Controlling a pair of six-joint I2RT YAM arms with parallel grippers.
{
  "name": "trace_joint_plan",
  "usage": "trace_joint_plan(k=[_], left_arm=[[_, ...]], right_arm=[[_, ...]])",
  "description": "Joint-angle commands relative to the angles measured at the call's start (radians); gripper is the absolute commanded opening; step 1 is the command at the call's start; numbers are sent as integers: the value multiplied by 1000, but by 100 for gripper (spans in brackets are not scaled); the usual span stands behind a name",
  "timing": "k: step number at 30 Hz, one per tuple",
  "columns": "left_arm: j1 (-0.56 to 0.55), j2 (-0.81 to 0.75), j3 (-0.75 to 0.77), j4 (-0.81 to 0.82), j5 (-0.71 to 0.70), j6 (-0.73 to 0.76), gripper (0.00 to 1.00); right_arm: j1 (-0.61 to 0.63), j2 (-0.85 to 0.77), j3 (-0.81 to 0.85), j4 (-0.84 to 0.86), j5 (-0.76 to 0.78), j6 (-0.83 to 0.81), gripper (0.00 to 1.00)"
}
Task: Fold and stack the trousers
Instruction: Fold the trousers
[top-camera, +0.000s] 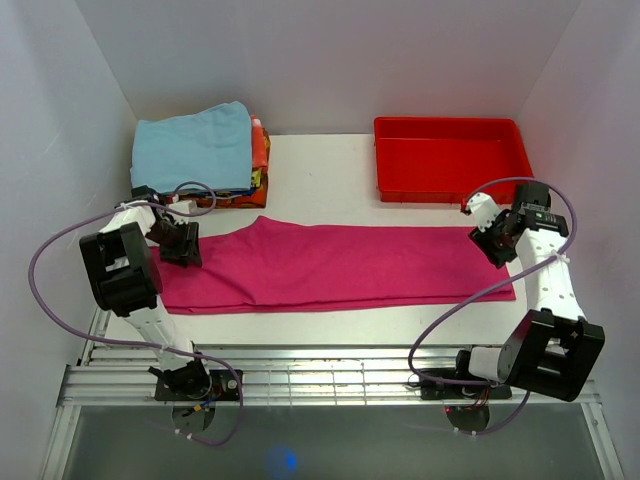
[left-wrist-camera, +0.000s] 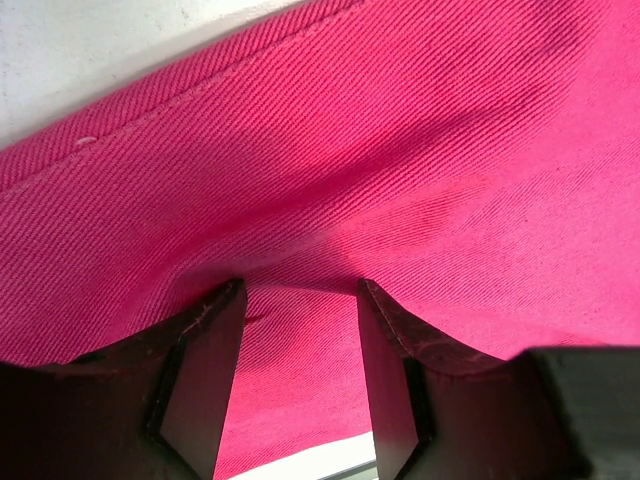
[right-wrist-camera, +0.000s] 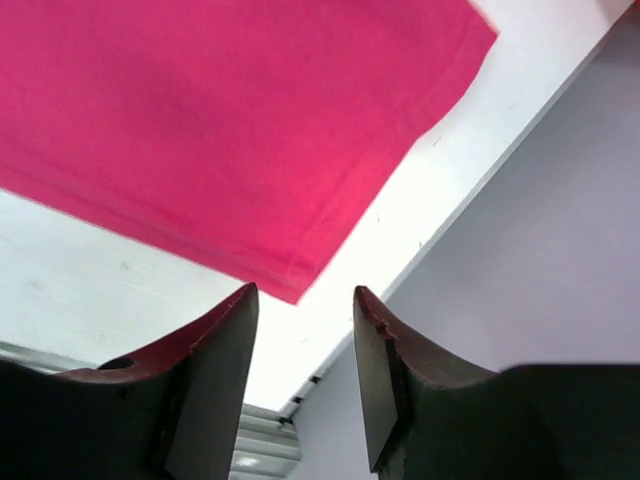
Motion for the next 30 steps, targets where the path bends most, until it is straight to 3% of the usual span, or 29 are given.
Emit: trace_joint_plan(k=[1, 8, 15, 22, 30], left_arm=[[25, 42, -13, 31, -83, 59, 61], [35, 111, 83, -66, -14, 96, 65], [38, 59, 109, -127, 38, 102, 67], [48, 41, 197, -187, 59, 93, 69], [61, 19, 277, -248, 90, 82, 71]], right_arm=[[-36, -25, -67, -3, 54, -263, 48], [-65, -27, -190, 127, 108, -547, 44], [-123, 24, -227, 169, 126, -717, 42], [-174, 35, -288, 163, 114, -833, 41], [-178, 62, -305, 147, 91, -856, 41]])
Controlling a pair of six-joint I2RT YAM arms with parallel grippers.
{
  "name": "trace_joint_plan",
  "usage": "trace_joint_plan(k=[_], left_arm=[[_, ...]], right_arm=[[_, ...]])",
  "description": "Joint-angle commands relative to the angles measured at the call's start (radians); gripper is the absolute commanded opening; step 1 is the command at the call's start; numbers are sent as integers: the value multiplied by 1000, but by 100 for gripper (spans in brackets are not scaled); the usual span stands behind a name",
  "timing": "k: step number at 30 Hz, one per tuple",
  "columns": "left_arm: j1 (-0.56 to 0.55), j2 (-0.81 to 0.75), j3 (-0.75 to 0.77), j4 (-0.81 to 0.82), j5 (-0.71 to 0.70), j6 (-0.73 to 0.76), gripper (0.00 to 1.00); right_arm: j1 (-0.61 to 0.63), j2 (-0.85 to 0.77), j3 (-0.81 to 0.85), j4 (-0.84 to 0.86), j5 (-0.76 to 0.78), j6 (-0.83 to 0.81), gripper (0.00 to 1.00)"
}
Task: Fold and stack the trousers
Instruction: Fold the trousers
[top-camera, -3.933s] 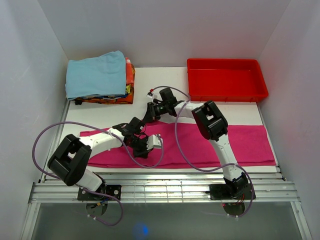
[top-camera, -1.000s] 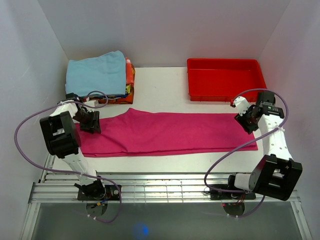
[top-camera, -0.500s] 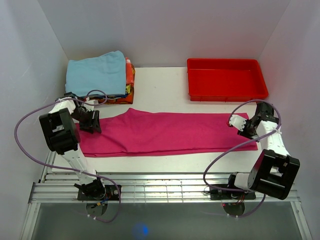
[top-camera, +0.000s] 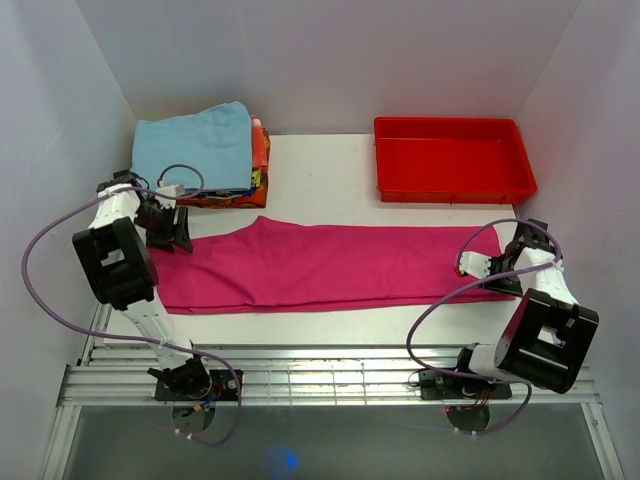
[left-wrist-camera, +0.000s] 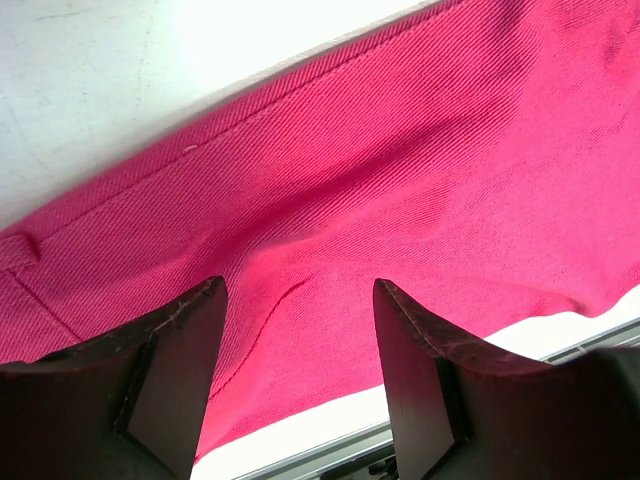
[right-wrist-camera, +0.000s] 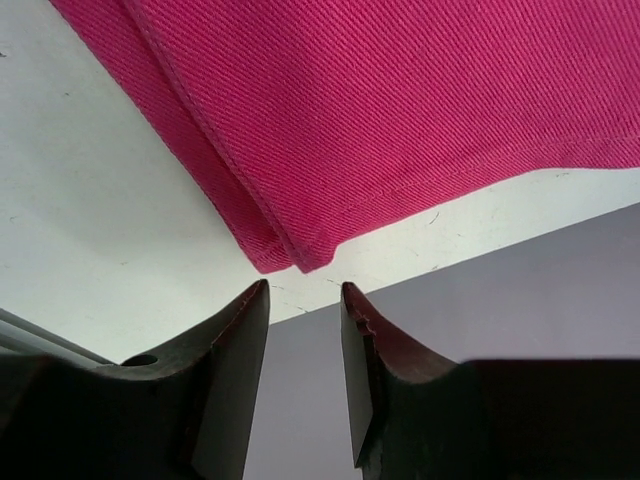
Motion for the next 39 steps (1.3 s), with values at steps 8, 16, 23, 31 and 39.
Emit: trace_joint_plan(k=[8, 16, 23, 31, 39], left_arm=[[90, -84, 5, -58, 48, 12, 72], [228, -79, 5, -26, 25, -2, 69], [274, -82, -99, 29, 40, -13, 49], [366, -107, -129, 33, 120, -1, 37], [367, -277, -12, -133, 244, 105, 47]], right_arm=[[-3, 75, 4, 14, -20, -29, 37], [-3, 68, -20, 12, -17, -37, 8], [-2, 22, -9, -14, -29, -26, 8], [-2, 3, 49, -64, -31, -22, 8], [-2, 17, 28, -51, -8, -13, 8]])
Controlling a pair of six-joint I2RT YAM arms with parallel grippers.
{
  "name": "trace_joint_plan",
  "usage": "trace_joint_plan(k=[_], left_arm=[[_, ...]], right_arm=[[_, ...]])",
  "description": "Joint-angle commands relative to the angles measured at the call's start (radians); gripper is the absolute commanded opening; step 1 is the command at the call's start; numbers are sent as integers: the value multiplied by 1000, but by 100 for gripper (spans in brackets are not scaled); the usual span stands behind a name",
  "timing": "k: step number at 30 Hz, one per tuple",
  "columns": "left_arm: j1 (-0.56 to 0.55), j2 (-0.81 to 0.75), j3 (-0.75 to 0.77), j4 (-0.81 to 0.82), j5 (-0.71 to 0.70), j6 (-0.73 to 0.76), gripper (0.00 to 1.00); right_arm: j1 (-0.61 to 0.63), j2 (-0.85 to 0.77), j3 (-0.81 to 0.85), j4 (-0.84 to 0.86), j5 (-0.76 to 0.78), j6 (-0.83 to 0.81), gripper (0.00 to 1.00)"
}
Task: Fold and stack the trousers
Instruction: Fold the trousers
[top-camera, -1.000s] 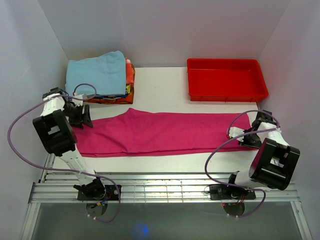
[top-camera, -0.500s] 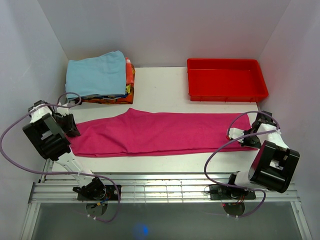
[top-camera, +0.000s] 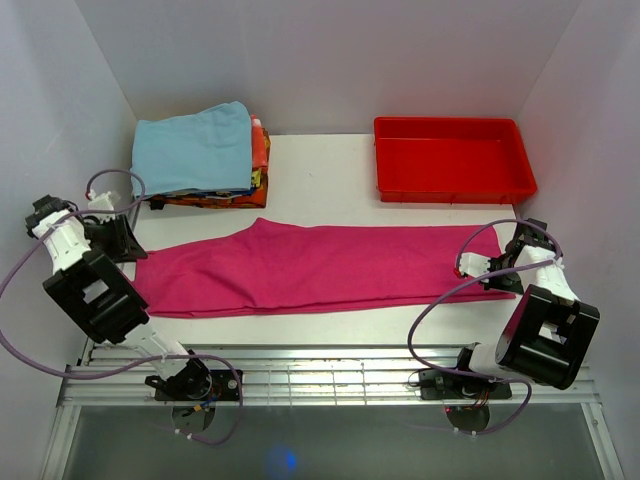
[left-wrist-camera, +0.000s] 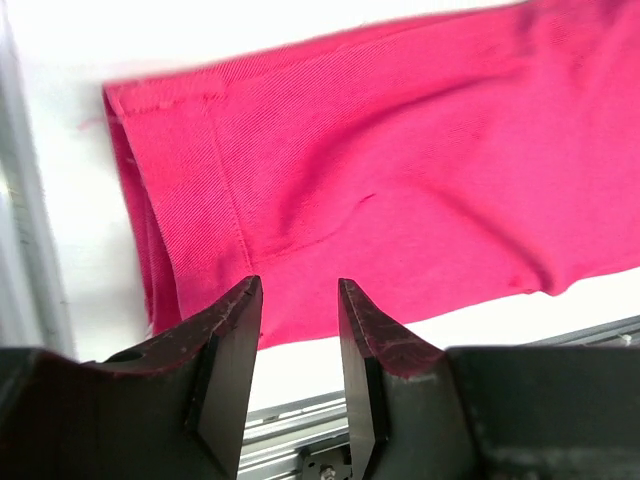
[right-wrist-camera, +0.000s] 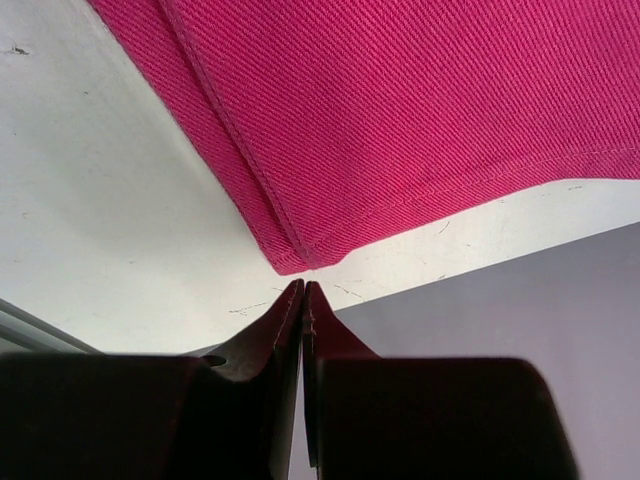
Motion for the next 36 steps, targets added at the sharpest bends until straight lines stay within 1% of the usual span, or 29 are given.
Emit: trace_joint_plan(k=[1, 2, 5, 6, 9, 10, 12, 13, 14, 17, 18, 24, 28, 29, 30, 32, 33, 34, 36], left_arm=[[-3, -104, 86, -112, 89, 67, 47], [-3, -112, 83, -127, 83, 75, 47], [-3, -138, 2, -126, 59, 102, 47], [0, -141, -68, -79, 45, 98, 47], [1, -112, -162, -16, 13, 90, 44], [5, -95, -208, 36, 4, 60, 42], [11, -31, -234, 81, -18, 30, 38], [15, -8, -248, 124, -29, -12, 35], [15, 46, -248, 141, -42, -29, 34], [35, 114, -230, 181, -76, -85, 27], [43, 147, -225, 193, -85, -94, 27], [72, 207, -215, 218, -133, -118, 21], [93, 226, -208, 219, -142, -105, 21], [97, 227, -208, 219, -141, -100, 22], [103, 229, -208, 216, -139, -92, 24], [104, 227, -210, 213, -136, -85, 25], [104, 226, -210, 213, -136, -82, 25], [103, 223, -210, 212, -136, -80, 25], [104, 223, -207, 209, -135, -82, 25]], right_arm=[[-4, -7, 14, -25, -3, 8, 8], [-2, -8, 14, -20, -3, 8, 8], [-2, -4, 16, -20, -3, 8, 8], [-2, -2, 19, -22, -5, 10, 8], [-2, -4, 28, -28, -5, 11, 8], [-2, -5, 30, -31, -2, 11, 8], [-2, -8, 36, -38, 1, 11, 8], [-2, -15, 37, -48, 1, 11, 8], [-2, -19, 36, -52, 3, 8, 8], [-2, -41, 31, -58, 10, -5, 8], [-2, -45, 25, -58, 21, -8, 8], [-28, -51, 23, -42, 41, -47, 8], [-51, -5, 49, -48, 47, -38, 8], [-53, -4, 50, -46, 31, -36, 13], [-53, -11, 51, -46, 14, -41, 24], [-54, -31, 39, -29, -34, -64, 33], [-51, -51, 30, -22, -71, -76, 44], [-50, -60, 8, -12, -83, -90, 48], [-45, -73, -15, 17, -97, -126, 50]])
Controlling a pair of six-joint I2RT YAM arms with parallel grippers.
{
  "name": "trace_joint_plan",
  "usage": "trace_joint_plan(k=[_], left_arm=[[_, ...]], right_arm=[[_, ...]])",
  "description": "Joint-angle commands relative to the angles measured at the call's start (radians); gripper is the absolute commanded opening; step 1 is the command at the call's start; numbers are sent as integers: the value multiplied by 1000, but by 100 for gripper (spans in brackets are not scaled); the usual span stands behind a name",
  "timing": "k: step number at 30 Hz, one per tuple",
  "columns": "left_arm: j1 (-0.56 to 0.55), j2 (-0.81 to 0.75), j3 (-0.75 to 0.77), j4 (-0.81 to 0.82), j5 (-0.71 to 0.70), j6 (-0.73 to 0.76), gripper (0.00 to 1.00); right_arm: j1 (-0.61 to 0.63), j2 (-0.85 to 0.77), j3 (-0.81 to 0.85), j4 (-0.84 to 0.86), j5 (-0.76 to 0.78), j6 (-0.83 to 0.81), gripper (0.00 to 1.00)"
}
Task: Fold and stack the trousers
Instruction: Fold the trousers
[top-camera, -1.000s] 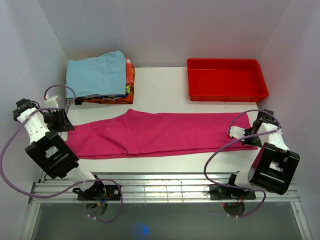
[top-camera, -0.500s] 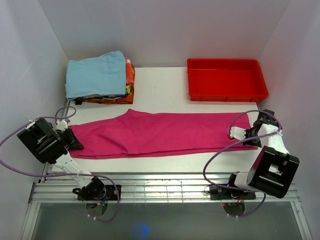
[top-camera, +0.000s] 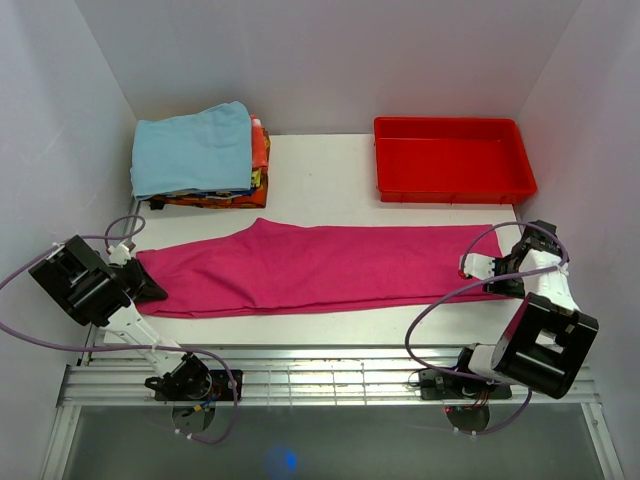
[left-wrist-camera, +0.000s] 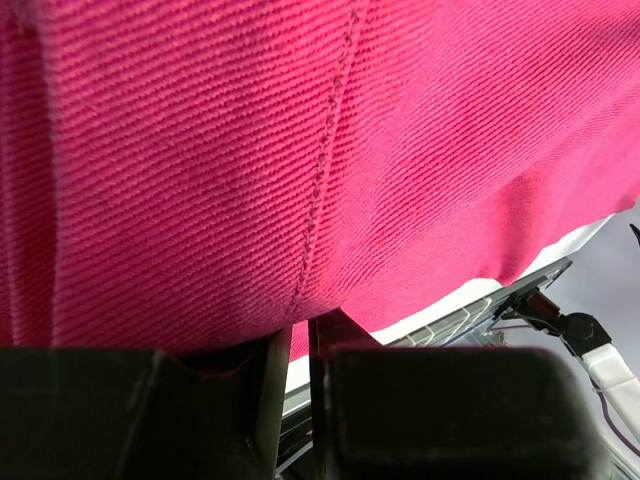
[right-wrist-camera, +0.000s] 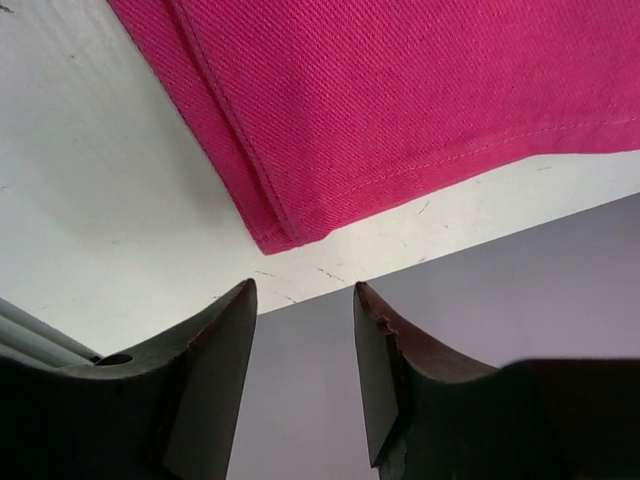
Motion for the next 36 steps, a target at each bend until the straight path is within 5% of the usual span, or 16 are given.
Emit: trace_joint_plan(k=[1, 17, 24, 36], left_arm=[[17, 25, 6, 155, -142, 55, 26], [17, 33, 22, 140, -145, 46, 27], [18, 51, 43, 144, -166, 36, 25], [34, 99, 85, 144, -191, 18, 16]], right_arm=[[5, -42, -33, 43, -72, -73, 50], [16, 89, -45, 111, -41, -74, 41], [16, 109, -39, 145, 6, -56, 8], [-51, 52, 24, 50, 31, -125, 8]])
